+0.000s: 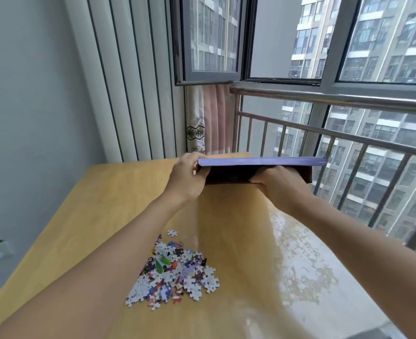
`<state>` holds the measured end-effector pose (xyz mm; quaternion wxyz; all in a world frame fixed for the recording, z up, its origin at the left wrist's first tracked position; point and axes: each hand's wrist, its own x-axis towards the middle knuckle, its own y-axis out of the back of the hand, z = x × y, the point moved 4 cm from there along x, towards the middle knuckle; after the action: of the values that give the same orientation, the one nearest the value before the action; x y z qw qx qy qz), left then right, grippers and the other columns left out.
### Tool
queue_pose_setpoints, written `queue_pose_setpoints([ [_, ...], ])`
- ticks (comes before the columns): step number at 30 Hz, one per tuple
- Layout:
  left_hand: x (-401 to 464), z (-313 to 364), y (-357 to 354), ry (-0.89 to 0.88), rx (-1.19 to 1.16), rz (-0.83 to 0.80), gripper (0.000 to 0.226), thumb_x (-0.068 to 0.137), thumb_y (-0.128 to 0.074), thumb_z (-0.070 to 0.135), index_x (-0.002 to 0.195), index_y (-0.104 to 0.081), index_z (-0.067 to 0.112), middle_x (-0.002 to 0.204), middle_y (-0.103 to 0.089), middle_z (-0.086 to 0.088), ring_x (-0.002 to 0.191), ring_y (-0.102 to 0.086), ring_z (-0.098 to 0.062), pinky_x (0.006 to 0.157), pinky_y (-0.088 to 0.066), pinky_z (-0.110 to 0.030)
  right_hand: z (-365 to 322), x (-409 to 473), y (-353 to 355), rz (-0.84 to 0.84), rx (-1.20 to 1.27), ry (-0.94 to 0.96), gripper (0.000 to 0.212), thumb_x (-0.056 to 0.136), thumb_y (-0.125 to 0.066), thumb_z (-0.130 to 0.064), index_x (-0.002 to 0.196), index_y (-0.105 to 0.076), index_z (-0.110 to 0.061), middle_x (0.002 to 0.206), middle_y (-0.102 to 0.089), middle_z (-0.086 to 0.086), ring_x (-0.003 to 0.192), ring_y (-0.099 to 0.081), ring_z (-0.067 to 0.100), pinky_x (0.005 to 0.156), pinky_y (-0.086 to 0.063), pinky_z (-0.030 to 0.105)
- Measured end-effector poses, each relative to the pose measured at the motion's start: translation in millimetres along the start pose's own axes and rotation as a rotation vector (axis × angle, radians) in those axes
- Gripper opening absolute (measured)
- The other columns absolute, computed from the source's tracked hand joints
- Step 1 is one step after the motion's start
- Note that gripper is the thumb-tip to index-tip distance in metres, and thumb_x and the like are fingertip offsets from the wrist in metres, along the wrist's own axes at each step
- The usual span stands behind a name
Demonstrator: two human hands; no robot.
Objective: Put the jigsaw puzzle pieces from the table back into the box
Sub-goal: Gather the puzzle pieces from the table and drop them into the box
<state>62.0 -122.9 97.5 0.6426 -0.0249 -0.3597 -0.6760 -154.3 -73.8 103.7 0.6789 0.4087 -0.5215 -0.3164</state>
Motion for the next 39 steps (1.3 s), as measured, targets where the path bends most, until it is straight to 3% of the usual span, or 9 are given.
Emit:
queue_pose_setpoints([
  [3,-9.1,-8.9,-12.6,0.04,-0.016,-0.03,0.003,0.094,-0.067,0.029,0.097,-0.069,0.029,0.112,-0.061,0.002,0.098,-0.062,-0.017,0.081,-0.052,-0.023,0.2,-11.9,-18.0,-0.018,0.069,-0.051,0.012,0.089,-0.063,-0.017,0.084,-0.072,-0.02,0.089,-0.069,0.001,0.084,-0.063,0.028,0.067,-0.052,0.035],
  [8,-23.5,-15.3,-26.5,0.207,0.102,-0.107,0.057,0.078,-0.056,0.076,0.082,-0.067,0.021,0.077,-0.069,-0.012,0.075,-0.066,-0.027,0.072,-0.057,-0.046,-1.6,-29.8,-47.2,-0.135,0.148,-0.157,0.018,0.09,-0.063,-0.02,0.103,-0.073,-0.028,0.102,-0.071,0.001,0.089,-0.064,0.028,0.065,-0.041,0.031],
  [17,-61.3,-44.7,-69.9,0.206,0.178,-0.385,0.033,0.092,-0.063,0.046,0.079,-0.075,0.019,0.082,-0.072,-0.001,0.09,-0.067,-0.024,0.079,-0.053,-0.042,-59.1,-63.8,-70.3,-0.259,0.485,-0.101,0.03,0.086,-0.061,-0.041,0.072,-0.072,-0.016,0.067,-0.066,-0.003,0.062,-0.053,0.019,0.055,-0.044,0.032],
  [20,-66.7,-46.5,-65.9,0.223,0.049,-0.466,0.009,0.094,-0.066,0.026,0.096,-0.074,0.021,0.108,-0.073,0.0,0.107,-0.066,-0.015,0.095,-0.052,-0.036,-91.4,-68.4,-60.3,-0.296,0.703,-0.006,0.017,0.085,-0.061,-0.016,0.069,-0.068,-0.017,0.06,-0.058,-0.009,0.054,-0.045,0.009,0.053,-0.034,0.028],
  [22,-71.5,-48.2,-49.7,0.231,-0.005,-0.507,0.016,0.092,-0.071,0.03,0.108,-0.07,0.031,0.123,-0.067,0.007,0.121,-0.058,-0.007,0.104,-0.046,-0.03,-109.0,-74.5,-57.4,-0.437,0.714,0.0,0.018,0.089,-0.067,-0.028,0.105,-0.07,-0.021,0.084,-0.059,-0.015,0.071,-0.05,0.004,0.065,-0.037,0.025],
  [24,-75.9,-57.0,-22.7,0.21,0.044,-0.411,0.024,0.091,-0.072,0.034,0.114,-0.069,0.034,0.129,-0.063,0.009,0.128,-0.052,-0.007,0.108,-0.042,-0.031,-120.6,-85.9,-66.5,-0.634,0.674,-0.034,0.077,0.086,-0.071,-0.053,0.146,-0.043,-0.014,0.128,-0.056,-0.003,0.113,-0.053,0.012,0.09,-0.042,0.026],
  [28,-92.4,-93.8,42.9,0.277,0.361,-0.135,0.046,0.092,-0.062,0.053,0.133,-0.06,0.031,0.148,-0.049,0.004,0.138,-0.042,-0.017,0.112,-0.035,-0.034,-146.6,-102.8,-92.0,-0.749,0.62,-0.033,0.136,0.07,-0.068,-0.079,0.16,0.01,-0.012,0.168,0.012,0.0,0.155,0.009,0.015,0.126,-0.005,0.037],
  [33,-138.1,-149.6,66.5,0.476,0.396,-0.228,0.072,0.094,-0.04,0.068,0.149,-0.044,0.021,0.157,-0.039,-0.002,0.145,-0.034,-0.02,0.119,-0.027,-0.038,-183.6,-83.3,-112.4,-0.557,0.614,0.009,0.138,0.067,-0.062,-0.084,0.16,0.011,-0.014,0.169,0.012,0.0,0.154,0.013,0.013,0.125,0.002,0.031],
  [39,-160.6,-146.0,53.2,0.389,0.159,-0.262,0.064,0.094,-0.034,0.065,0.15,-0.041,0.035,0.153,-0.042,0.015,0.14,-0.038,-0.003,0.117,-0.031,-0.032,-189.4,-37.1,-114.1,-0.435,0.89,-0.153,0.116,0.071,-0.063,-0.081,0.16,-0.019,-0.022,0.168,-0.008,-0.004,0.153,-0.015,0.012,0.123,-0.022,0.042],
])
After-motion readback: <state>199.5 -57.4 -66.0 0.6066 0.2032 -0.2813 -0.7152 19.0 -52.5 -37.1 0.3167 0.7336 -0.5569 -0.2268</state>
